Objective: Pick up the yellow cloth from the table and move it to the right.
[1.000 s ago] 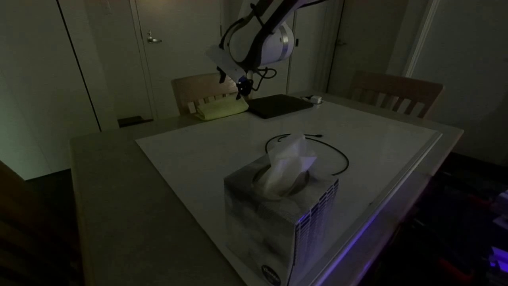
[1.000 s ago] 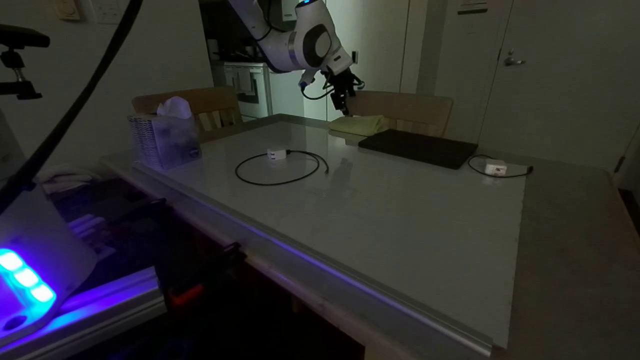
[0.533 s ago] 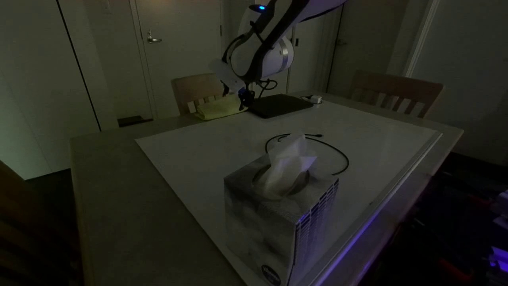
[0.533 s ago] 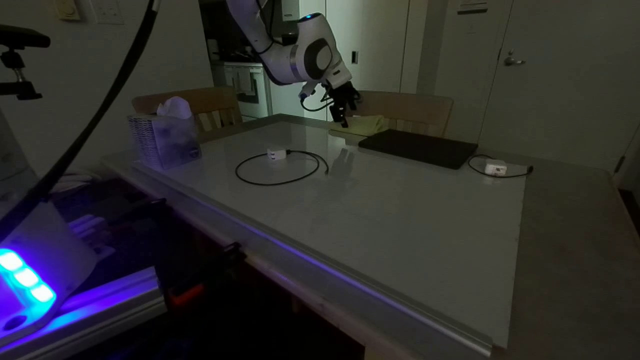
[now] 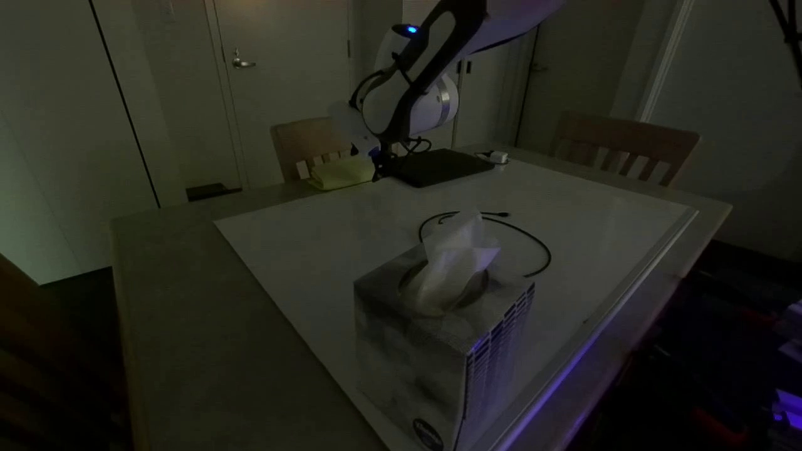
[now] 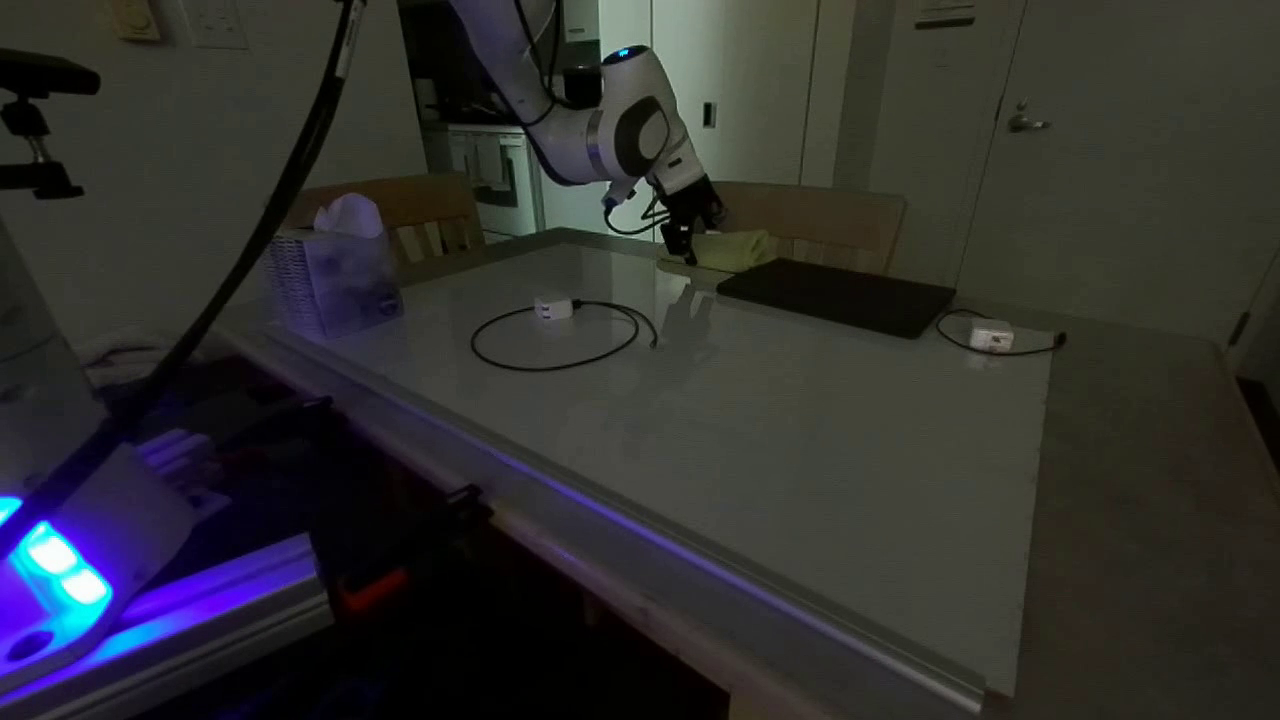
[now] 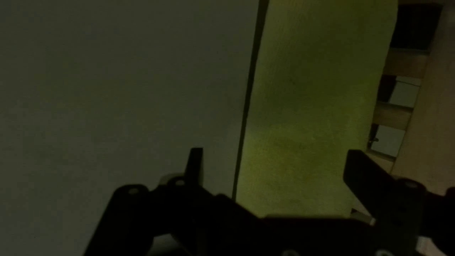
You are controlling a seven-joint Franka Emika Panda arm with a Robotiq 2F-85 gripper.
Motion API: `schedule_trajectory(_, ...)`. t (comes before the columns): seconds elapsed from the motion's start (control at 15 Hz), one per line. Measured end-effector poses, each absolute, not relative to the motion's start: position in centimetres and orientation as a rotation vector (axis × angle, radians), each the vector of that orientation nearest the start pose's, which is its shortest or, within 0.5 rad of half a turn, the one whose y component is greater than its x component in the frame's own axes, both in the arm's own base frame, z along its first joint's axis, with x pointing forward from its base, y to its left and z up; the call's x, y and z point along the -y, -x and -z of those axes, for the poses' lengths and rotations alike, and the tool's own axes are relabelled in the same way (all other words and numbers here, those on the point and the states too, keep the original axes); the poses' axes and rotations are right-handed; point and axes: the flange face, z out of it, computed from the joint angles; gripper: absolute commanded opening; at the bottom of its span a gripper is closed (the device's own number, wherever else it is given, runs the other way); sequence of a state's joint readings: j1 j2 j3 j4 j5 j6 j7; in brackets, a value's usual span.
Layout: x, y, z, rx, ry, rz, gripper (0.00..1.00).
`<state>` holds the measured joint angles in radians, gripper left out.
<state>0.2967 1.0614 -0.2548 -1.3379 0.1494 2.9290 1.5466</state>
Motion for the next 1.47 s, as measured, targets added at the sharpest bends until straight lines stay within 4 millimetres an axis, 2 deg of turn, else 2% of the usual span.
schedule_trajectory(0.6,-8.4,-78.5,-15.5,-1.789,1.992,0.661,1.0)
schedule_trajectory(1.47,-7.9,-79.4,-13.9,-1.782,1.974,0.673,1.0)
